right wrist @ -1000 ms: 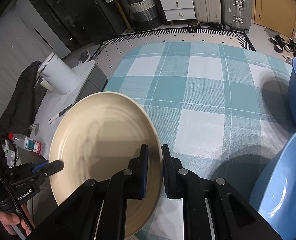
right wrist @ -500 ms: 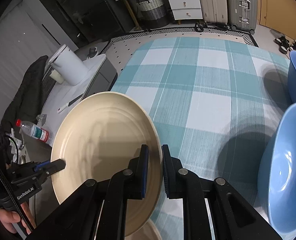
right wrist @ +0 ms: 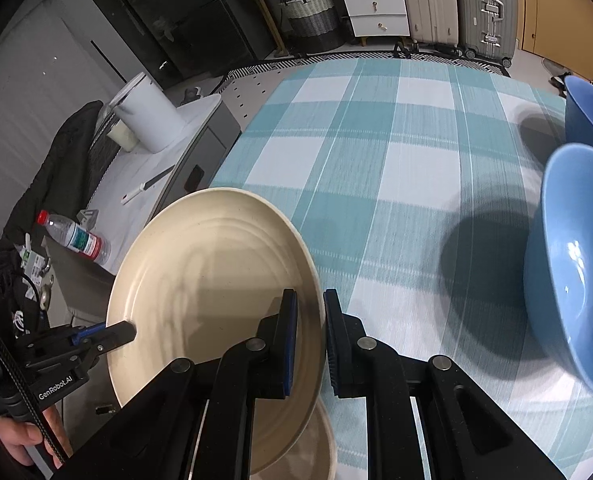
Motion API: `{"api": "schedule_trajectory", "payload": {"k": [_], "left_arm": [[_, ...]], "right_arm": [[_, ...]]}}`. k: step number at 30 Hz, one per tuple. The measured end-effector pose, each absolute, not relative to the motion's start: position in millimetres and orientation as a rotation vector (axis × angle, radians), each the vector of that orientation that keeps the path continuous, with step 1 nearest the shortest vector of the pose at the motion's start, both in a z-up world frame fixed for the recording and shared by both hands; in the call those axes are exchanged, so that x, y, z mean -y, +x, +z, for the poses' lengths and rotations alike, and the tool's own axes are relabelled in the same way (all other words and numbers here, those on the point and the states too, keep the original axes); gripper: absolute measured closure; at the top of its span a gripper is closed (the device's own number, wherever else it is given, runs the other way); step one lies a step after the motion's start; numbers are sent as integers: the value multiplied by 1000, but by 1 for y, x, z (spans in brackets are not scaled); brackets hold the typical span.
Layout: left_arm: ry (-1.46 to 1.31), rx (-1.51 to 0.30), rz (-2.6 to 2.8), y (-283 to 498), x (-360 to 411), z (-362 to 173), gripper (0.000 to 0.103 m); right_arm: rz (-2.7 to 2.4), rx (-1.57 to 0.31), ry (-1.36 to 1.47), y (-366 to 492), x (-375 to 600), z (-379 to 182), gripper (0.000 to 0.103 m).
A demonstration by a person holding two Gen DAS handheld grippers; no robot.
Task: Organize plates and bowls
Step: 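Carry the cream plate with both tools and lower it onto the other cream plate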
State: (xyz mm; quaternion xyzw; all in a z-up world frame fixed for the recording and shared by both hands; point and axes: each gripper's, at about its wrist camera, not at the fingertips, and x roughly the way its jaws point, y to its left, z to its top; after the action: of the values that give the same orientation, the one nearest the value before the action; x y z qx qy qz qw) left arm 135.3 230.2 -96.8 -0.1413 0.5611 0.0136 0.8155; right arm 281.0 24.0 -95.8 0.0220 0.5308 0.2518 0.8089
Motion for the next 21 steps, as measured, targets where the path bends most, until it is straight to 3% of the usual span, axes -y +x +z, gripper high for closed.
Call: {"api": "schedule_trajectory", "payload": {"k": [21], "left_arm": [[-233,-1186,65,87,-207,-110,93]], "right_arm": [[540,-1119,-1,227,-12,-118,90]]}}
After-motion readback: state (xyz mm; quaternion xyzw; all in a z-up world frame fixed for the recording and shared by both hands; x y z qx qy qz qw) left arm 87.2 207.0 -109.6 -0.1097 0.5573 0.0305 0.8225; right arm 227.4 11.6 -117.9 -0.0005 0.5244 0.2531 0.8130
